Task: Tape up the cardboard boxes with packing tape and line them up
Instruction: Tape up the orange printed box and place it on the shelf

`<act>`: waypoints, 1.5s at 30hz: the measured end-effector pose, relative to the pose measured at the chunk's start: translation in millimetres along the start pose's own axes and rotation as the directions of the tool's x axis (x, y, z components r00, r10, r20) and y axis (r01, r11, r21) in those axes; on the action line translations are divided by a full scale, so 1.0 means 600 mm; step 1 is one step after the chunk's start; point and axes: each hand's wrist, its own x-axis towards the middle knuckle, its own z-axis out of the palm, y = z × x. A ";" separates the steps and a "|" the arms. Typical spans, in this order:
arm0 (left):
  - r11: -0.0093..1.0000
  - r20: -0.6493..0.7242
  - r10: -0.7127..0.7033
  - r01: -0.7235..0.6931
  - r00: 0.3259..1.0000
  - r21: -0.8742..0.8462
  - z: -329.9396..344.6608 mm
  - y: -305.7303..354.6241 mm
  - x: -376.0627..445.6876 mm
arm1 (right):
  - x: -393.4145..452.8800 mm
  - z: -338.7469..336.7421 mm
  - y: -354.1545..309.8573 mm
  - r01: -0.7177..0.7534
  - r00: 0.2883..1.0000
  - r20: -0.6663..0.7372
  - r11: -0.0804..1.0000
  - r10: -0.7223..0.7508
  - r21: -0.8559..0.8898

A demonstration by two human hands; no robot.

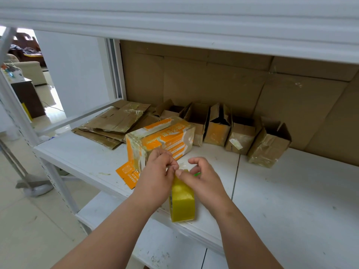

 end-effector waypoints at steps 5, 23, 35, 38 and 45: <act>0.996 -0.153 -0.084 0.080 0.985 -0.029 0.009 0.010 -0.003 | -0.015 -0.011 0.014 -0.019 0.982 0.190 1.000 0.015 0.018; 0.895 -0.076 -0.429 0.413 0.900 -0.170 0.090 0.034 -0.015 | -0.030 -0.115 0.080 0.130 0.992 0.088 0.710 -0.095 -0.692; 0.909 -0.503 -0.394 0.406 0.769 -0.093 0.033 -0.025 0.006 | 0.077 -0.077 0.052 0.200 0.975 0.046 0.769 -0.217 -0.607; 0.898 -0.411 -0.403 0.439 0.817 -0.008 0.018 -0.040 0.019 | 0.111 -0.058 0.034 0.206 0.975 0.060 0.780 -0.212 -0.591; 0.865 -0.286 -0.350 0.425 0.892 0.268 -0.006 -0.066 0.044 | 0.198 -0.017 0.018 0.157 0.985 0.006 0.894 -0.170 -0.420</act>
